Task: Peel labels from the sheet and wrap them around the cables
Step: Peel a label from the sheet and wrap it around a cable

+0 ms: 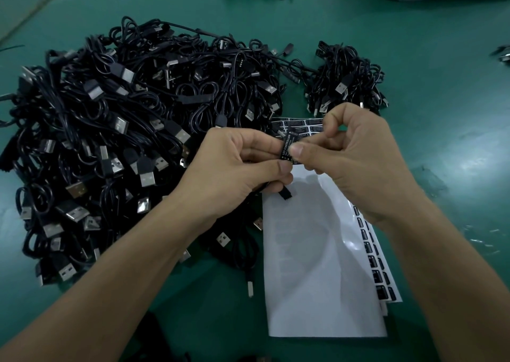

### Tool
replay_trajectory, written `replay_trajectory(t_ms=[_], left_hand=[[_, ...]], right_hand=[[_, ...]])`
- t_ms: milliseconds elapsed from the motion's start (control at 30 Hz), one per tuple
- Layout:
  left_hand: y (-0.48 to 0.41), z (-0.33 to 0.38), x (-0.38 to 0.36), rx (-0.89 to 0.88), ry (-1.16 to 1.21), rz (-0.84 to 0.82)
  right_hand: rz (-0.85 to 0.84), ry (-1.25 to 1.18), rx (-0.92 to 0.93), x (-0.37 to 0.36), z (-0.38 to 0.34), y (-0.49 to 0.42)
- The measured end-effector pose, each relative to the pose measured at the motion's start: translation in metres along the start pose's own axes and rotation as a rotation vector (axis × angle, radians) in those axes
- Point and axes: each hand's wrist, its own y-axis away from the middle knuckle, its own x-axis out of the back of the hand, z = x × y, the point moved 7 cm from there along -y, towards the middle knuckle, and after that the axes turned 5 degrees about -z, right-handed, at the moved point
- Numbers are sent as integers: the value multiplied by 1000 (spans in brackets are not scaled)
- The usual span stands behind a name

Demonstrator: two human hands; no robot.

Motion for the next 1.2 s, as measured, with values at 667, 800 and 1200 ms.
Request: replay_trajectory(t_ms=[667,800,1200], left_hand=[[-1,-1,0,6,12,-3],[-1,-2,0,19,18,1],[-1,-2,1,-10,3,-9]], right_hand=[[-20,45,2,1,1,0],[-23,49,11,1,0,0],[-11,31,15,0,2,-1]])
